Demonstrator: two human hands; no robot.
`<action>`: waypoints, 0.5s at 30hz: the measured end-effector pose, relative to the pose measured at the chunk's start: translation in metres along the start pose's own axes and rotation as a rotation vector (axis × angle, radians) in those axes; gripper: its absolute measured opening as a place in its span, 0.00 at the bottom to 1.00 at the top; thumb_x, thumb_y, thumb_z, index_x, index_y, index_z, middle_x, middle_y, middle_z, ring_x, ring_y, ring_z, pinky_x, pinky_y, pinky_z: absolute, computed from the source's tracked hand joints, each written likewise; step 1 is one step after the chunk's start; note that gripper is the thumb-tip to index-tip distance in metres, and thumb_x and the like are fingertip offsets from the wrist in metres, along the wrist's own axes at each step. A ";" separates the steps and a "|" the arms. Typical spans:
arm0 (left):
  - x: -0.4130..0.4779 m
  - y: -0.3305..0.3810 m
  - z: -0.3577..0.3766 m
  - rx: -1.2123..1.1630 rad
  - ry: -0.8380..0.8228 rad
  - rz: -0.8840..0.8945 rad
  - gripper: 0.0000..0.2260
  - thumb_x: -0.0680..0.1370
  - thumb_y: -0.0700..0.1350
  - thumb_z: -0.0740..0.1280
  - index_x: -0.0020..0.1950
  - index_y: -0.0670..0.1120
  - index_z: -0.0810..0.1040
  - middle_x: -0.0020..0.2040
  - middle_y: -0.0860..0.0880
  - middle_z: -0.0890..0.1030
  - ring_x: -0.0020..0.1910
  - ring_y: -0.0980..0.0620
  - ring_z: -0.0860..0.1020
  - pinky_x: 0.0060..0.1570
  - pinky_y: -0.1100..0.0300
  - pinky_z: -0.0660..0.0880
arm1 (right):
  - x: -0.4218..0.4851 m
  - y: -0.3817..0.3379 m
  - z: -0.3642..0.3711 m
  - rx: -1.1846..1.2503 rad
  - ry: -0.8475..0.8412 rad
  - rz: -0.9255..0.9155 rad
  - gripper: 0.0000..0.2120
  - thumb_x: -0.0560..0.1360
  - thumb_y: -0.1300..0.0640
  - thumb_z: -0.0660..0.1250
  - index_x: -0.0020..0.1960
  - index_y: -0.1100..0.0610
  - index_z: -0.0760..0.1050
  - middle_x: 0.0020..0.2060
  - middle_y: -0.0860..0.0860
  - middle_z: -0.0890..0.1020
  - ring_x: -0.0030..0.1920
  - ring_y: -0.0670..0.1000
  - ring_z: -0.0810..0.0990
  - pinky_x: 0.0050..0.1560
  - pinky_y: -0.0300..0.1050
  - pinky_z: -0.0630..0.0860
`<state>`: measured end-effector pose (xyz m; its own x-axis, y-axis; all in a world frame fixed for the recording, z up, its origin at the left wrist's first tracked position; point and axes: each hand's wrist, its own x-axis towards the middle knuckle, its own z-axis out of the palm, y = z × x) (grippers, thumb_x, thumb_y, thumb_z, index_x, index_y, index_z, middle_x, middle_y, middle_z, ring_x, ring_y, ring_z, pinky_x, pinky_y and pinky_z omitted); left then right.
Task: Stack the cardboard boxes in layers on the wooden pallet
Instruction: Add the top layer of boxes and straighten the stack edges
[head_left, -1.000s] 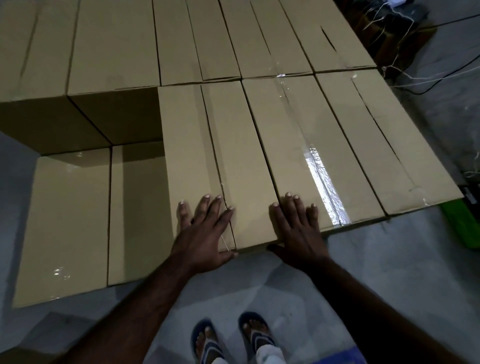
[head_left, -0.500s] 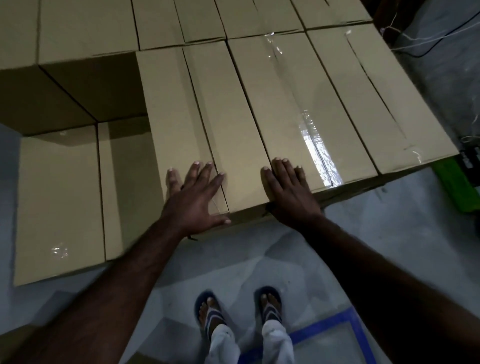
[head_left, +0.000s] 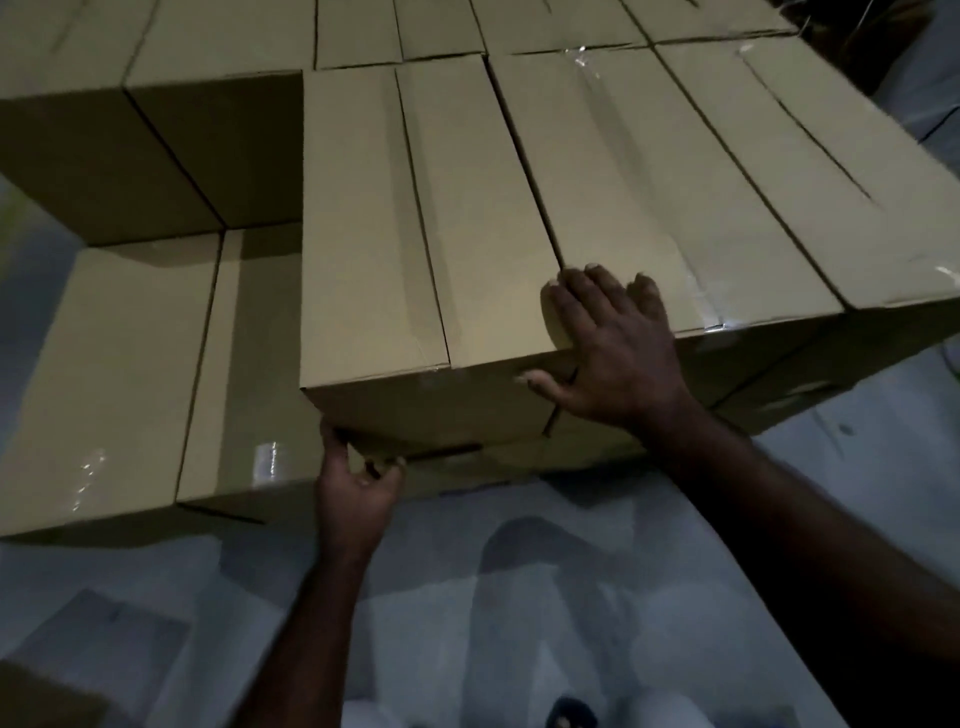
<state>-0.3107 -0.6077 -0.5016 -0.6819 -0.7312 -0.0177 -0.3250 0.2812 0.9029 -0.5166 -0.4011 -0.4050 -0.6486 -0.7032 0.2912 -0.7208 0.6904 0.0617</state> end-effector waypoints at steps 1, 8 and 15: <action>0.005 -0.026 0.008 0.066 -0.004 -0.005 0.37 0.71 0.35 0.74 0.77 0.48 0.63 0.62 0.51 0.77 0.51 0.50 0.81 0.49 0.61 0.75 | -0.002 -0.001 0.007 0.000 0.096 -0.004 0.45 0.73 0.25 0.53 0.75 0.58 0.66 0.74 0.58 0.70 0.74 0.60 0.67 0.72 0.67 0.60; 0.028 -0.136 0.030 0.207 0.021 0.055 0.21 0.74 0.45 0.73 0.65 0.53 0.75 0.52 0.48 0.81 0.49 0.46 0.79 0.47 0.52 0.77 | -0.004 0.003 0.039 -0.006 0.481 -0.030 0.38 0.76 0.25 0.54 0.65 0.56 0.78 0.62 0.56 0.81 0.65 0.57 0.76 0.70 0.60 0.63; 0.037 -0.173 0.035 0.135 0.126 0.290 0.17 0.76 0.46 0.73 0.65 0.51 0.79 0.59 0.54 0.81 0.59 0.46 0.79 0.61 0.45 0.76 | -0.002 -0.001 0.064 -0.033 0.744 -0.008 0.35 0.78 0.28 0.51 0.60 0.55 0.79 0.57 0.55 0.83 0.60 0.57 0.79 0.65 0.57 0.65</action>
<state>-0.3030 -0.6618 -0.6739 -0.6749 -0.6777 0.2919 -0.2191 0.5618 0.7977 -0.5303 -0.4113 -0.4669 -0.2978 -0.4158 0.8593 -0.7097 0.6985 0.0920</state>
